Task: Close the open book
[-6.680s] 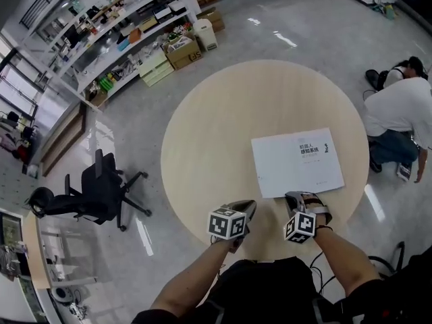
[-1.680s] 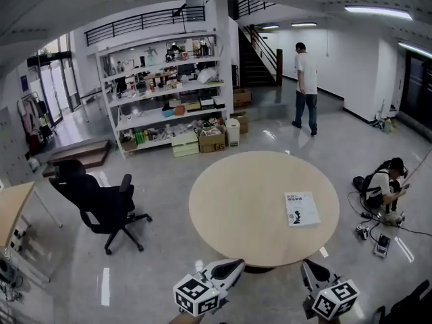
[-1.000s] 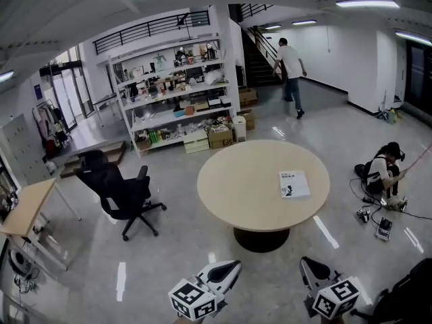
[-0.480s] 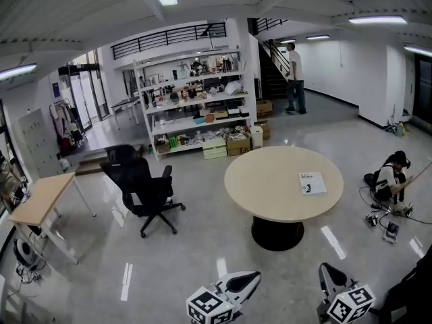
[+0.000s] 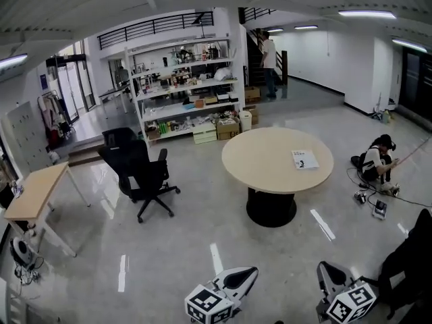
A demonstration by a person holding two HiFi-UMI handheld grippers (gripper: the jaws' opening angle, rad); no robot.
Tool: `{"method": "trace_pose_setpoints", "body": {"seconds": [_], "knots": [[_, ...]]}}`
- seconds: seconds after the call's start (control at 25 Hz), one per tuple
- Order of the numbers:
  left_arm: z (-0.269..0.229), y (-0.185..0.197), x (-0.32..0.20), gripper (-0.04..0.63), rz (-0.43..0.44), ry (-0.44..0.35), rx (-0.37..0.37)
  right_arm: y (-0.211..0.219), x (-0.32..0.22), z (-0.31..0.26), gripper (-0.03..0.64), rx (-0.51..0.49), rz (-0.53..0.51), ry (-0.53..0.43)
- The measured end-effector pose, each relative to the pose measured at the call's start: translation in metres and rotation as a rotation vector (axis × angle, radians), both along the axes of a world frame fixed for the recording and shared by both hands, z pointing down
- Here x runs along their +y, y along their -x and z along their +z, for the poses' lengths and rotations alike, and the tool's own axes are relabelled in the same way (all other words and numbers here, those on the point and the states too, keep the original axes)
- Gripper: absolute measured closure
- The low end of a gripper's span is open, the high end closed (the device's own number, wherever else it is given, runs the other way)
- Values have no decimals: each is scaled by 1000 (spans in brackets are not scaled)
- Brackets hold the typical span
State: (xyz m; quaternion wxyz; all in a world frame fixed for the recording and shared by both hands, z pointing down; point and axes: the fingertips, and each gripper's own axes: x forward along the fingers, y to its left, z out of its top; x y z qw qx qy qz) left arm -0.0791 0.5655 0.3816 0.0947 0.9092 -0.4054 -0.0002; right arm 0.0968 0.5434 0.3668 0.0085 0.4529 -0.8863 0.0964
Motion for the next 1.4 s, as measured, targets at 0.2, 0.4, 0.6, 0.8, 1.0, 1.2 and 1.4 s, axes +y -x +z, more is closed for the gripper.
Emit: {"method": "trace_pose_setpoints", "body": {"seconds": [0.2, 0.4, 0.6, 0.8, 1.0, 1.2, 1.4], "knots": [[-5, -9, 31, 606, 9, -42, -23, -7, 38, -14, 618, -13, -1, -20], [-24, -27, 52, 606, -5, -62, -18, -33, 59, -32, 618, 2, 22, -50], [-23, -58, 70, 606, 15, -51, -21, -61, 78, -36, 618, 20, 34, -65], [-28, -81, 78, 606, 21, -65, -45, -79, 86, -38, 618, 21, 22, -72], [-30, -92, 86, 606, 20, -69, -49, -86, 90, -38, 618, 10, 18, -78], [-31, -98, 87, 606, 13, -72, -54, -92, 90, -37, 618, -3, 16, -79], [-35, -98, 88, 606, 9, -83, -57, -97, 90, -43, 618, -6, 23, -93]]}}
